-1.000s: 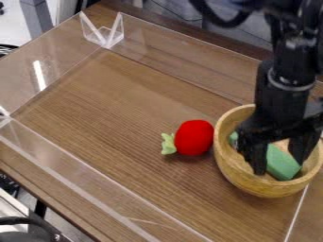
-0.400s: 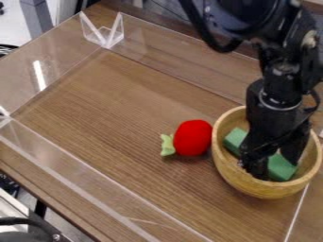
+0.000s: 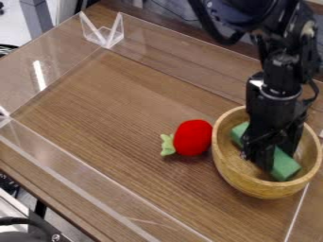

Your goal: Remove the green stick from the brown bowl and put it on the table

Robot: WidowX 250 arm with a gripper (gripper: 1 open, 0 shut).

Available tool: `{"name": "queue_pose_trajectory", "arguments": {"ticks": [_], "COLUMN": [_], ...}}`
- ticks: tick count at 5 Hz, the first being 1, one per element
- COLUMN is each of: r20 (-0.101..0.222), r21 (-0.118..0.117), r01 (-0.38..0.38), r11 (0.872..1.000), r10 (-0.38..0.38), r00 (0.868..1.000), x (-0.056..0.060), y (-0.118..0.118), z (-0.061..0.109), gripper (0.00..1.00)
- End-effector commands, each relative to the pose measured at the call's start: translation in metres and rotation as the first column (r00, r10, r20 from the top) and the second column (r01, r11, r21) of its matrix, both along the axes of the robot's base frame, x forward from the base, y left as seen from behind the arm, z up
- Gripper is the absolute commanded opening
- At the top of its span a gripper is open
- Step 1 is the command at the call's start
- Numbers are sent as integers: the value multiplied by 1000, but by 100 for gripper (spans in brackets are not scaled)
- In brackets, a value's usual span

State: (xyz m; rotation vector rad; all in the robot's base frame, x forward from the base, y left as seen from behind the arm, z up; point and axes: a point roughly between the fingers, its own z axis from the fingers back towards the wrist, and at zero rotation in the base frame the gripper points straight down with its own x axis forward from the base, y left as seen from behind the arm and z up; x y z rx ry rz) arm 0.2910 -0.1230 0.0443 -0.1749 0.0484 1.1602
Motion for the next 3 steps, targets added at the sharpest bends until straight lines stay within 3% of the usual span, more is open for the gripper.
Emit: {"name": "queue_pose_trajectory", "arguments": {"ticks": [1, 2, 3], "r20": [61, 69, 77], "r21": [-23, -39, -50], "r01": [-85, -156, -87], "r11": [996, 987, 995], "r10": [86, 159, 91], "r00": [994, 985, 993], "x": [5, 1, 1], "y": [5, 11, 2], "z": [17, 23, 22], "gripper": [0, 0, 0]}}
